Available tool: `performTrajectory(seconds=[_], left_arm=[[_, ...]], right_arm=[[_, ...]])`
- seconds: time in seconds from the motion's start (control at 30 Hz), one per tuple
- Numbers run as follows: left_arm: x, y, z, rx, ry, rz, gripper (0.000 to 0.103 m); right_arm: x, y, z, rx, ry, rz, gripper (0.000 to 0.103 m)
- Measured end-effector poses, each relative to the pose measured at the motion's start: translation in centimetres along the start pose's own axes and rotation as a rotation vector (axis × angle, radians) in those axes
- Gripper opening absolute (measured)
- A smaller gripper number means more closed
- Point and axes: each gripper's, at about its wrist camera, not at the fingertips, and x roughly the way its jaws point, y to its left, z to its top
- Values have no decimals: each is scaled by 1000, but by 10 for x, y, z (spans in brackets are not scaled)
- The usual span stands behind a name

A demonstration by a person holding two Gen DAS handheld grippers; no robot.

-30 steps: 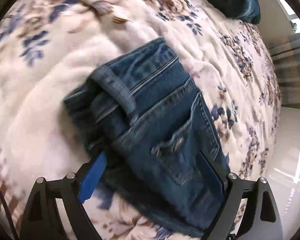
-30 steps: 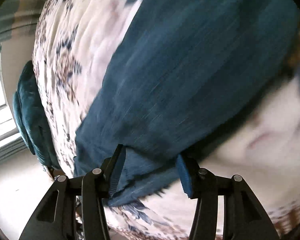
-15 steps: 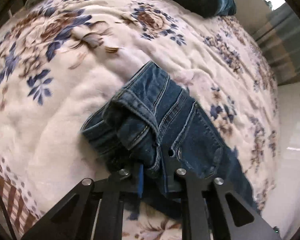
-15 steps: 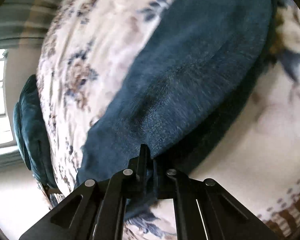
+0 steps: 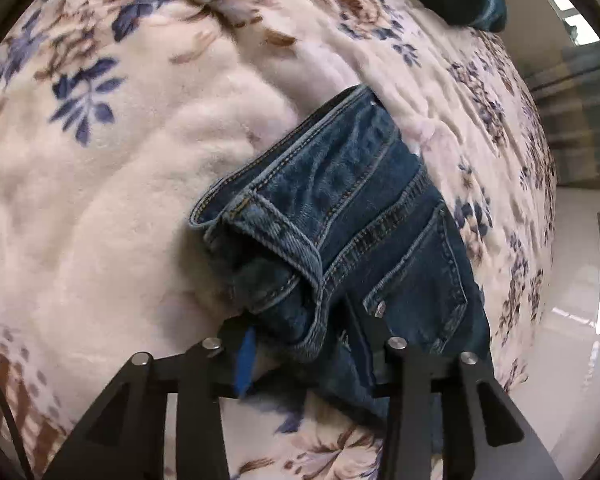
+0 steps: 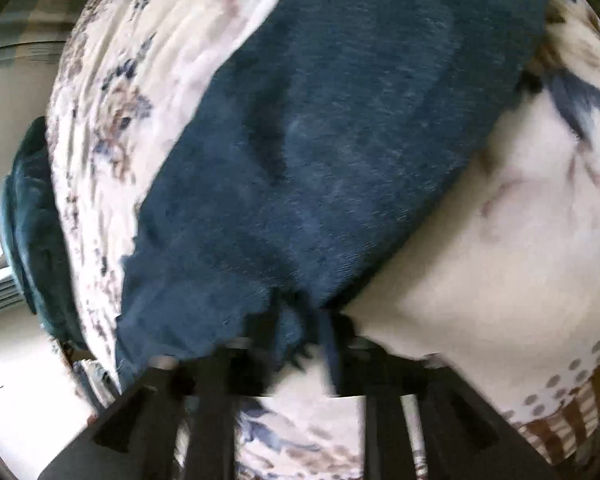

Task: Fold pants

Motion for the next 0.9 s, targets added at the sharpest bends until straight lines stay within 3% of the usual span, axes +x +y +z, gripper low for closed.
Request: performTrajectory(seconds=[0.03,0.1,0.17,0.23,0.27,0.33,0.4,0.5,0.57,0.6,0.67,0.77,0.83,0.9], left_arm=[[3,2,1,-12,5,0,38],[9,4,1,-34,-14,7,35],[6,4,-1,-22,-40,53,24],[10,7,-2,-1,-27,77,24],[14,10,-3,-1,-14,84,25],[10,8,-4,12,-5,97,26],[-3,-5,-9,57,25,143,31],[-38,-20,-28,117,60,148,32],[-64,-33,-33,138,43,105,41],[-73,-39,-31,152,22,79,47],[-81,-53,-6,190,-39,39,70],[-61,-59,47,198,-38,36,71],[-34,-54,82,168,14,27,71],[5,-48,114,123,120,11,71]], right_arm=[[2,-1,1,-2,-4,-14,63],[10,-5,5,11,2,-41,62],[11,-10,5,25,-33,-67,16],[8,-16,5,27,-38,-83,15],[7,-20,6,5,-49,-164,15],[10,-24,9,-25,-14,-196,15],[9,-14,14,-78,66,-227,20],[-11,9,7,-153,130,-202,45],[-25,39,-4,-238,142,-162,68],[-28,56,-9,-286,145,-152,70],[-26,95,-15,-387,156,-132,72],[5,166,-20,-530,175,-104,73],[32,199,-16,-580,205,-97,73],[73,235,-15,-657,270,-129,73]])
